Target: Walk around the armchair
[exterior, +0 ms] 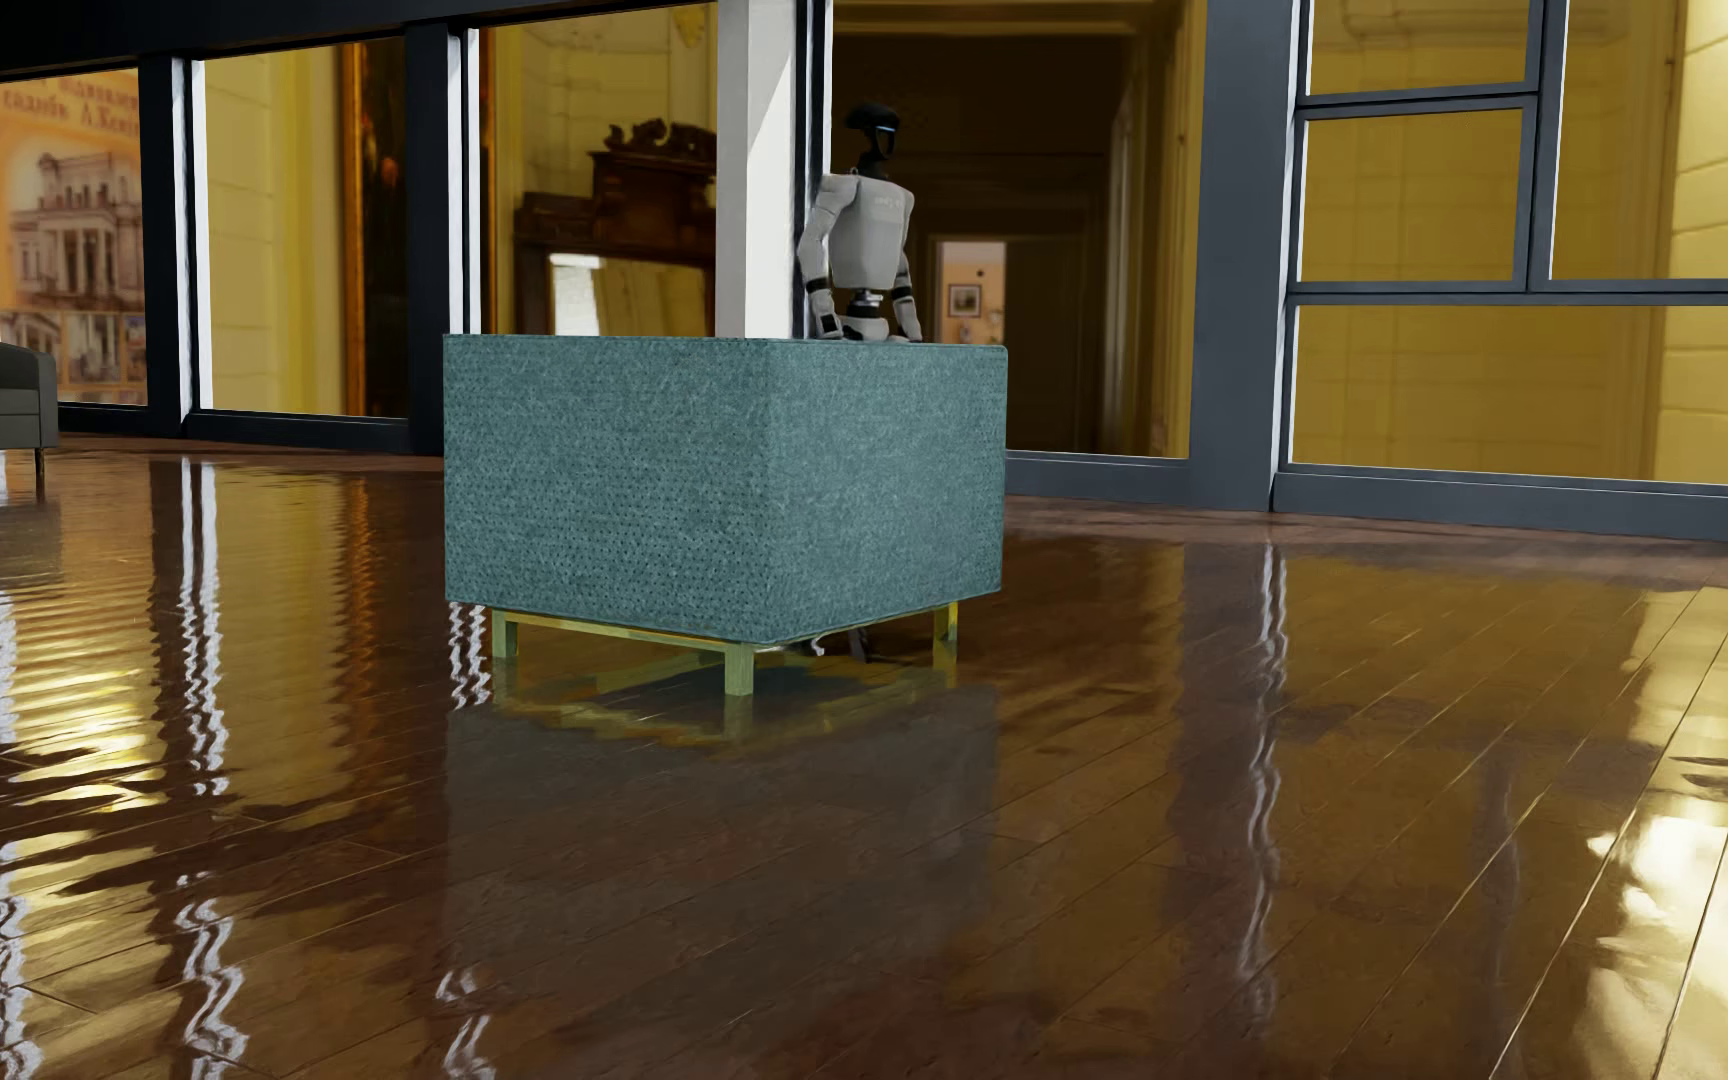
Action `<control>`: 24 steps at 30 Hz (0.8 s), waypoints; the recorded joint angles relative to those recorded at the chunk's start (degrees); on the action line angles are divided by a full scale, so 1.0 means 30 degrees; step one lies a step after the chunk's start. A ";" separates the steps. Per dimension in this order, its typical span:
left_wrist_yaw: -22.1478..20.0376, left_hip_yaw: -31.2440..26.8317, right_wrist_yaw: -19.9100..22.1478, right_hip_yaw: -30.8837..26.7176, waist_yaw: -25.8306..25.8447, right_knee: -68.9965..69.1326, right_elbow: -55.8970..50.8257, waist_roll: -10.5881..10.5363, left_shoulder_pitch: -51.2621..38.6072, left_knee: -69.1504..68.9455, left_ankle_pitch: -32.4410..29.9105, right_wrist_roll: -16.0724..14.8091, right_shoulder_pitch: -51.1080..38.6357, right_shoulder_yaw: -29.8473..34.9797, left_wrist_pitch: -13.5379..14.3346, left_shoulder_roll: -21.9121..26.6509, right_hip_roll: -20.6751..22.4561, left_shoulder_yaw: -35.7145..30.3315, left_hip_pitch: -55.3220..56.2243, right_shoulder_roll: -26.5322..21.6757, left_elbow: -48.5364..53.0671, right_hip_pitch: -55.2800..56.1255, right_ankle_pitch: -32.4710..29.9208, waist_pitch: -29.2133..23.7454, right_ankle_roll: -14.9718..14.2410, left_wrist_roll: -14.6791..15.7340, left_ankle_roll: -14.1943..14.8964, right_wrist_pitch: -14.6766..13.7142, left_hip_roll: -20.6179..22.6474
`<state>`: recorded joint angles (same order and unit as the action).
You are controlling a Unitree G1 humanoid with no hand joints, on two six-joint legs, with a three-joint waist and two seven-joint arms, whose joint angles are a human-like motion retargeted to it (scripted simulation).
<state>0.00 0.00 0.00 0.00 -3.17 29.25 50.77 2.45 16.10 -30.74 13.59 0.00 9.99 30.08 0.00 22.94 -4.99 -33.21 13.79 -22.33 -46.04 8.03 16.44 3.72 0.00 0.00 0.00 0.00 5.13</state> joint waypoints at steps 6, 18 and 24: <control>0.0000 0.0000 0.0000 0.0000 0.0603 0.9985 -0.0201 -0.0213 0.0200 0.0490 0.1484 0.0000 -0.0163 -0.1334 0.0000 0.0231 -0.1234 -0.0438 -0.1456 -0.0040 -0.1195 0.5862 -0.3453 -0.0711 0.0000 0.0000 0.0000 0.0000 0.0568; 0.0000 0.0000 0.0000 0.0000 0.4710 0.8164 0.1097 -0.1370 -0.0821 0.0505 0.2958 0.0000 0.1354 -0.0332 0.0000 0.0785 0.0488 -0.0501 -0.5529 0.0110 -0.1053 1.1914 -0.5117 -0.1646 0.0000 0.0000 0.0000 0.0000 -0.0944; 0.0000 0.0000 0.0000 0.0000 0.5460 -0.0920 0.1901 -0.0918 -0.0773 0.0332 0.2064 0.0000 0.2464 0.0053 0.0000 -0.0126 -0.0203 -0.0905 -0.6873 0.0097 0.0355 0.7505 -0.5665 -0.0416 0.0000 0.0000 0.0000 0.0000 -0.1324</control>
<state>0.00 0.00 0.00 0.00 13.21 26.49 56.47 -0.30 13.78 -29.74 19.78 0.00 17.39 30.24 0.00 22.57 -5.60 -35.92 -6.83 -22.04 -44.98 30.54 -0.55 2.47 0.00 0.00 0.00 0.00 1.16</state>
